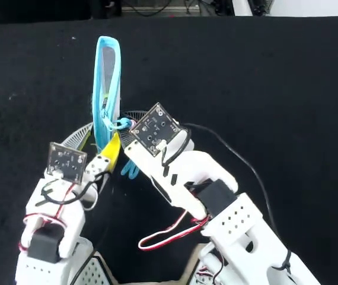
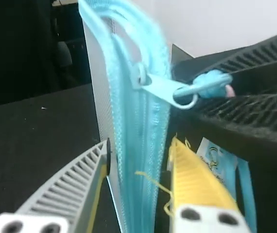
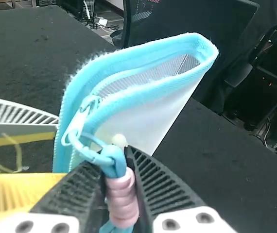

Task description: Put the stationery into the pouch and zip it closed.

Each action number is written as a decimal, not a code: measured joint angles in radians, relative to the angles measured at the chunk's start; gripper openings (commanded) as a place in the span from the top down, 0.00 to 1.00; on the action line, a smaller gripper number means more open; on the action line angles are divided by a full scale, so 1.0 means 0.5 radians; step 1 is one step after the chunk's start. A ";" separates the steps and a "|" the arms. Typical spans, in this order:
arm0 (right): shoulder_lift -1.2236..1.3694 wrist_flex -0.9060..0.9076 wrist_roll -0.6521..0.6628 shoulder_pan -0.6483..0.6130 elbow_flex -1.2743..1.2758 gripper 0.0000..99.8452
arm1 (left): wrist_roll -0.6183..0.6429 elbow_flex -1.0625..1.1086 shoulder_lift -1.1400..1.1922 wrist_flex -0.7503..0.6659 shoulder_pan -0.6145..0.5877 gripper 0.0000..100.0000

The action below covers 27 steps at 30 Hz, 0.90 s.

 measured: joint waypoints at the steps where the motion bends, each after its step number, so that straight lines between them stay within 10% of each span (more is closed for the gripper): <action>1: 0.000 0.000 0.000 0.000 0.000 0.99 | 0.000 0.049 0.000 -0.083 0.000 0.80; 7: -0.003 0.000 0.000 0.000 0.012 0.99 | 0.000 0.301 0.003 -0.411 -0.015 0.80; 11: -0.003 0.000 0.000 0.000 0.025 0.99 | -0.003 0.316 0.003 -0.433 -0.025 0.98; 27: -0.006 -0.006 0.000 -0.141 0.052 0.99 | -0.218 -0.120 0.003 0.350 -0.021 0.97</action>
